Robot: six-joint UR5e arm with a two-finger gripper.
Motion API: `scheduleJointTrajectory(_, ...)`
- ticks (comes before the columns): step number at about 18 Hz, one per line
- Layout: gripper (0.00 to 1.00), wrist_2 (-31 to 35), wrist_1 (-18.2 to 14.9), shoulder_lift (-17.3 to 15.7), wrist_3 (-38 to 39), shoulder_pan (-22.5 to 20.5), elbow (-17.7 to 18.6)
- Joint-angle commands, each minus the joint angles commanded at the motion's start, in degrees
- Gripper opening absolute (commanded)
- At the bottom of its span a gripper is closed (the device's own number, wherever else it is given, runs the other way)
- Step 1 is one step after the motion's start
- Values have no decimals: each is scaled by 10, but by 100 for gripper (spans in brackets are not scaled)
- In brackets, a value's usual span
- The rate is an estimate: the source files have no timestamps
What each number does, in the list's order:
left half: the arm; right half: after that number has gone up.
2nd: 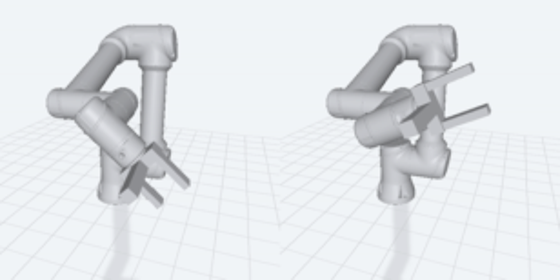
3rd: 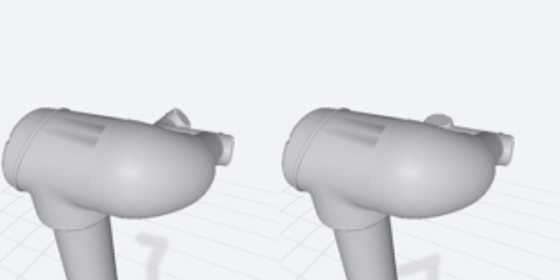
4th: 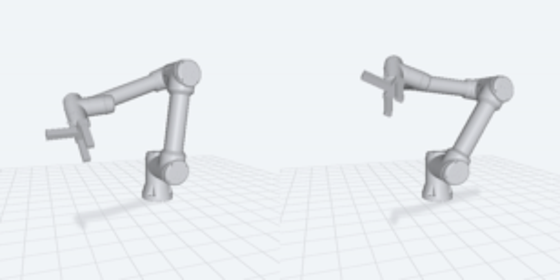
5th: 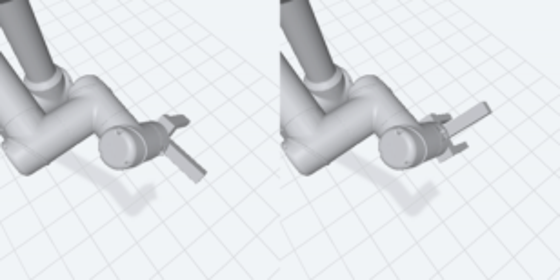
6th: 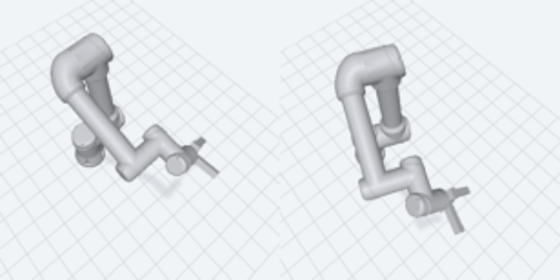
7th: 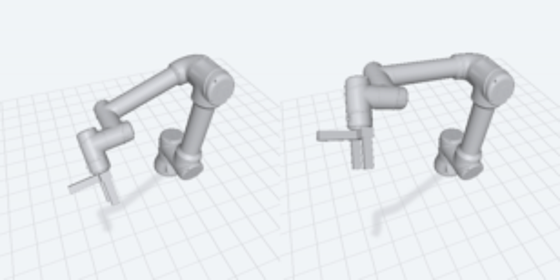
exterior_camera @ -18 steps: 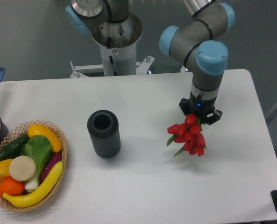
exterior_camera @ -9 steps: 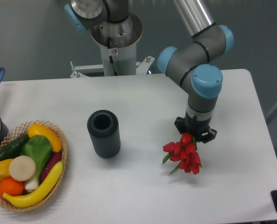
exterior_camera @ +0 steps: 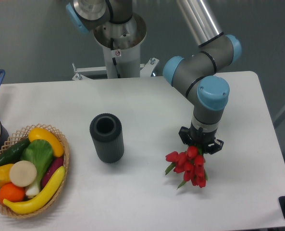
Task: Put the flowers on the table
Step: 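Open the gripper to release the tulips and lift it away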
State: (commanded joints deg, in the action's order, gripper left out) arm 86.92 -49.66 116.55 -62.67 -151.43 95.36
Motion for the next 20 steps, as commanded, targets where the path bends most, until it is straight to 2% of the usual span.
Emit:
scheduleJointTrajectory(6, 100, 4, 1, -34, -4, -3, 8)
scheduleJointTrajectory(12, 100, 26, 0, -84, -4, -23, 15)
scheduleJointTrajectory(20, 100, 27, 2, -94, -9, -53, 12)
